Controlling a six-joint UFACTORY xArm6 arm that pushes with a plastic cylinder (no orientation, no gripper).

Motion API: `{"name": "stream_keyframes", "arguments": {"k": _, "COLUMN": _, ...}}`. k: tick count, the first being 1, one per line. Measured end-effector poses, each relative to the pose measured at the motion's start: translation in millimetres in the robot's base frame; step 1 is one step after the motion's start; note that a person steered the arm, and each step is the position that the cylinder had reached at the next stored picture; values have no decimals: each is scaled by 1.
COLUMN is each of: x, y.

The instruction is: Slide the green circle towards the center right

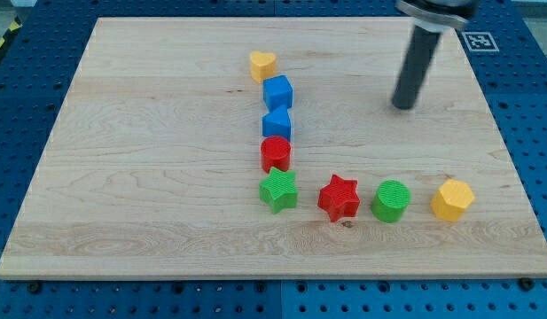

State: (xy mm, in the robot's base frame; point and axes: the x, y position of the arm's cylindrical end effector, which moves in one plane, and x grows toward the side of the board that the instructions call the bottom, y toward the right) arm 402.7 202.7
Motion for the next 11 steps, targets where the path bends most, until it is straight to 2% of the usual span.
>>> {"name": "stream_keyframes", "arguments": {"k": 1, "x": 46, "y": 72}}
{"name": "stream_keyframes", "arguments": {"k": 2, "x": 114, "y": 108}}
{"name": "stream_keyframes", "arguments": {"k": 3, "x": 183, "y": 115}}
{"name": "stream_keyframes", "arguments": {"k": 4, "x": 202, "y": 13}}
{"name": "stream_keyframes", "arguments": {"k": 5, "x": 181, "y": -84}}
{"name": "stream_keyframes", "arguments": {"k": 8, "x": 161, "y": -97}}
{"name": "stream_keyframes", "arguments": {"k": 10, "x": 188, "y": -97}}
{"name": "stream_keyframes", "arguments": {"k": 11, "x": 183, "y": -97}}
